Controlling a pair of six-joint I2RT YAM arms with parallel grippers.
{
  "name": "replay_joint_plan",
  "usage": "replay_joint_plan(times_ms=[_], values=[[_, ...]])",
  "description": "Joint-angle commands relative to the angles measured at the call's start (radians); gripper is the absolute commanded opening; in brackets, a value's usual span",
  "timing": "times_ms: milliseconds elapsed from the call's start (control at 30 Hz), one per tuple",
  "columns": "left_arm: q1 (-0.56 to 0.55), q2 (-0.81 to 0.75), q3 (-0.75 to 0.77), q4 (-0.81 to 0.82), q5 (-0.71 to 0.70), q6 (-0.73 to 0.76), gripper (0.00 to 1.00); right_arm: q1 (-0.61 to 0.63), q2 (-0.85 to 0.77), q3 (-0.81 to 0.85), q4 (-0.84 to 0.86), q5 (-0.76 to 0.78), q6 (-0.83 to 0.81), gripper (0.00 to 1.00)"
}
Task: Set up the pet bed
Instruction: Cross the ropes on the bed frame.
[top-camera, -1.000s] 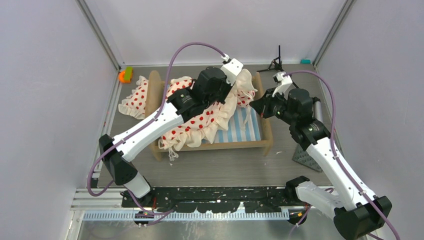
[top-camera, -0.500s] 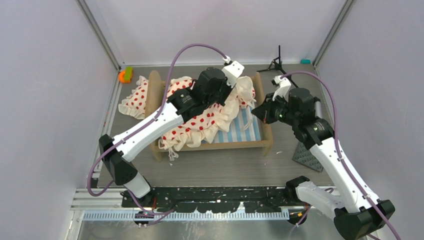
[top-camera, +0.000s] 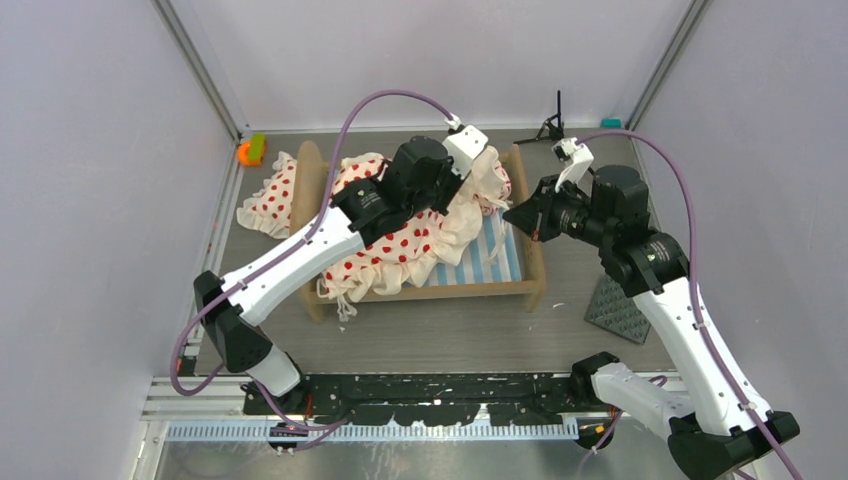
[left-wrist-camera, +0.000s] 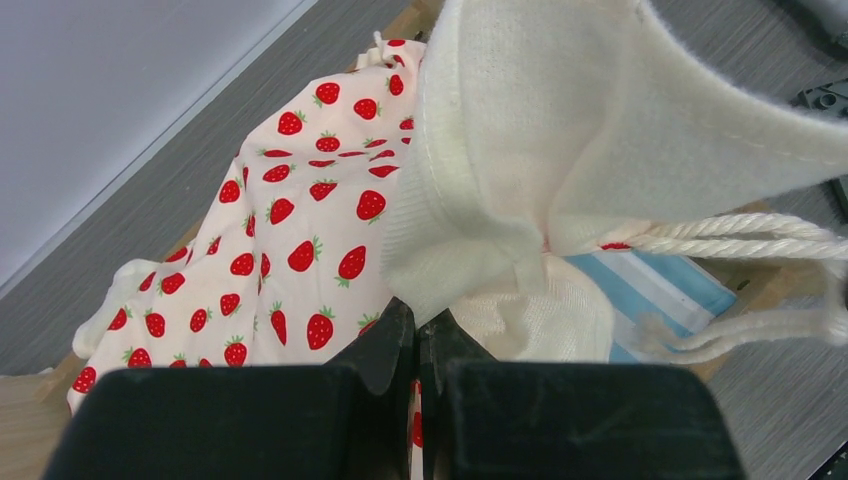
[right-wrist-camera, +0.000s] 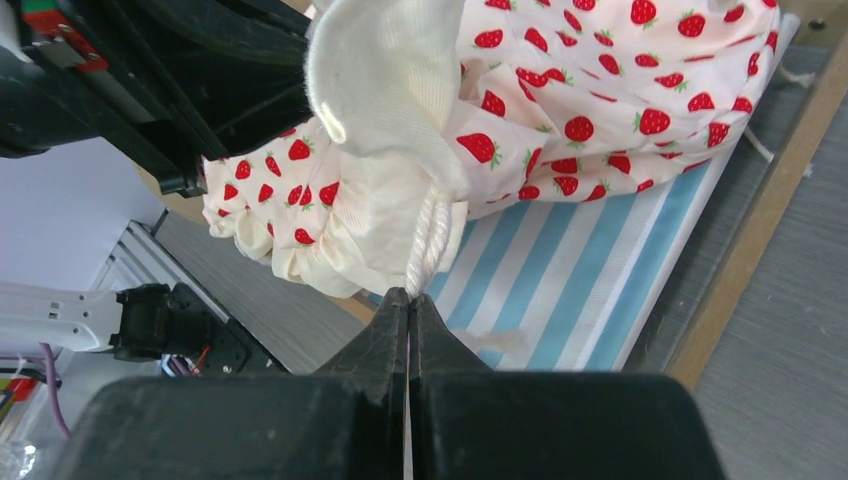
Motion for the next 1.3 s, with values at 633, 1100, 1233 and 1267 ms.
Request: replay_joint_plan(times_ms=[633, 1100, 1233, 1267], values=[[0.005, -0.058, -0.071, 0.025, 0.068, -0.009, 0.00, 0.005, -0.034, -0.149, -0.012, 0.053, 0.006, 0.00], [0.003, -0.048, -0.124, 0.023, 0.134, -0.042, 0.00, 0.004, -0.027, -0.271, 0.098, 0.133, 0.040, 0.00], [0.003, -0.074, -0.134, 0.035, 0.077, -0.039, 0.00, 0.005, -0.019, -0.275, 0.147, 0.171, 0.063, 0.00], [0.004, -0.081, -0.133, 0.035, 0.058, -0.038, 0.00, 0.005, -0.017, -0.264, 0.145, 0.180, 0.060, 0.00]])
